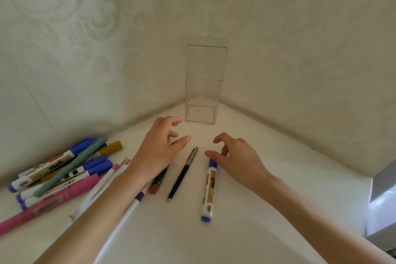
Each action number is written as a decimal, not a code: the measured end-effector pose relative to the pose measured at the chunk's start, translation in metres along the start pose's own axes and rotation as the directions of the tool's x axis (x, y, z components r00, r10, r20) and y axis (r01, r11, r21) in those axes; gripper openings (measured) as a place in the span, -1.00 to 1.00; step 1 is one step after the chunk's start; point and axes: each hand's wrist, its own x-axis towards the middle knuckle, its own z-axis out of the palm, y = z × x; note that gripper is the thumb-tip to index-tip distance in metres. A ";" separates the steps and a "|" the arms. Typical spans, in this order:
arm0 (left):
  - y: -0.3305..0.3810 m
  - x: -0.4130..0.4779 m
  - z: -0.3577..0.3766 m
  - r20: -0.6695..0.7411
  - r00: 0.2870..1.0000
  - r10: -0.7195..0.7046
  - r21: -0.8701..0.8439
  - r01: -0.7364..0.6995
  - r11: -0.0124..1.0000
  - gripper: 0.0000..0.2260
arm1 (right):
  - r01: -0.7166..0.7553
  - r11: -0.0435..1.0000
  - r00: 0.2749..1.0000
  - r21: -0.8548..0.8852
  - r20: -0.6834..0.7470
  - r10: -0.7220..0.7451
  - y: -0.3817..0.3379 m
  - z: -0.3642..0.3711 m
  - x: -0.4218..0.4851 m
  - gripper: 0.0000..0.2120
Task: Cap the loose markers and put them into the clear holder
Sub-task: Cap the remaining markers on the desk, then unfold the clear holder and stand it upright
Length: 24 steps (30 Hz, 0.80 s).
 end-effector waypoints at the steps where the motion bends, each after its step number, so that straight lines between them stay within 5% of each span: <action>1: 0.001 0.013 -0.003 -0.017 1.000 0.010 -0.021 -0.011 1.000 -0.56 | -0.002 0.999 1.000 0.047 -0.029 0.003 0.000 -0.010 0.011 -0.60; 5: 0.011 0.079 -0.008 -0.097 0.995 -0.023 -0.225 0.001 0.974 -0.45 | 0.047 0.816 0.958 0.577 -0.256 0.126 0.001 -0.053 0.075 -0.51; 8: 0.018 0.110 0.004 0.010 0.997 -0.077 -0.428 0.073 0.901 -0.35 | 0.002 0.605 0.983 0.796 -0.112 0.143 -0.003 -0.040 0.103 -0.37; 11: 0.023 0.112 0.015 0.059 0.997 -0.058 -0.522 0.081 0.849 -0.29 | -0.047 0.538 0.995 0.842 -0.008 0.100 -0.002 -0.014 0.108 -0.35; 18: 0.030 0.068 0.013 0.010 1.000 -0.012 -0.449 0.015 0.894 -0.33 | -0.034 0.545 0.992 0.838 -0.037 0.119 -0.001 -0.011 0.075 -0.36; 24: 0.033 0.049 -0.002 -0.074 0.994 0.083 -0.271 -0.100 0.958 -0.42 | 0.140 0.726 0.967 0.674 -0.250 0.045 -0.002 -0.036 0.047 -0.41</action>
